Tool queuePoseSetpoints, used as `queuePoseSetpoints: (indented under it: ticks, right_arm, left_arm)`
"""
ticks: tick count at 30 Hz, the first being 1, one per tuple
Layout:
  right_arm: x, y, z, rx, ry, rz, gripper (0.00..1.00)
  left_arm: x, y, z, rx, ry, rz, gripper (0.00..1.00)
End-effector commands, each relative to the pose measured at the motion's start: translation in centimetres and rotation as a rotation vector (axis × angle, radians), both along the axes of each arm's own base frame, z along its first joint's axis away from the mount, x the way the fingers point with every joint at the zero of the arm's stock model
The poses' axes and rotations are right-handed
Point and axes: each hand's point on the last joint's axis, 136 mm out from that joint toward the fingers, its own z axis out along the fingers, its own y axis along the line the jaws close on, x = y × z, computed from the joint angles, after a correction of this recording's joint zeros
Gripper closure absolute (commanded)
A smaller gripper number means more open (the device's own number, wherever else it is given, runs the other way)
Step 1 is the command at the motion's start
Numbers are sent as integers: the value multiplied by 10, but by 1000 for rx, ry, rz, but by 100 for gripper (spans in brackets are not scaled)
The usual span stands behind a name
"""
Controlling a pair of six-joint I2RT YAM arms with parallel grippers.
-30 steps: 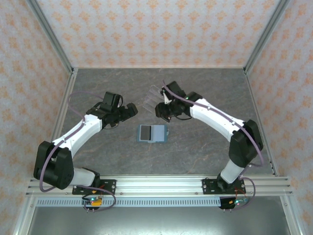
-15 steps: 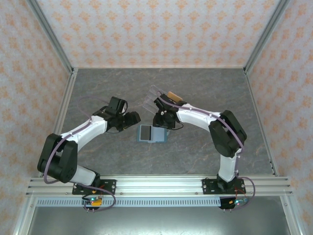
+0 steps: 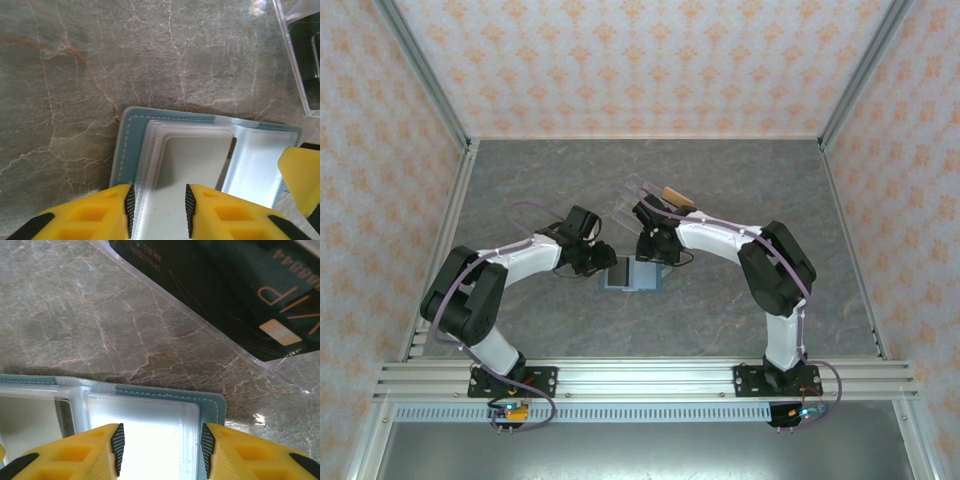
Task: Take the credit cards out of the card holder
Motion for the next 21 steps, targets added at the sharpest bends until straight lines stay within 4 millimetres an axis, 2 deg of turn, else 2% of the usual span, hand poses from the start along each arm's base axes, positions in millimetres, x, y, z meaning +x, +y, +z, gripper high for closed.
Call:
queuePoseSetpoints:
  ticks: [1,7,14,18,21]
  right_arm:
    - [0,-2,-6,-23,14,11,54]
    - [-3,0,-11,-27,34,19,58]
    - [-4,16,-4,61,38,62,81]
    - [-4,22,-2,92,41,77,85]
    - [-2,16,-3,58,28,68,85]
  left_arm:
    - [9,-7,6,-8,-33,-10,67]
    - [6,-5,-5,10,-3,-8,75]
    - [6,-5,-8,12,5,-11,81]
    - [6,-6,-9,12,7,-12,81]
    - [7,-4,-5,26,1,-14,80]
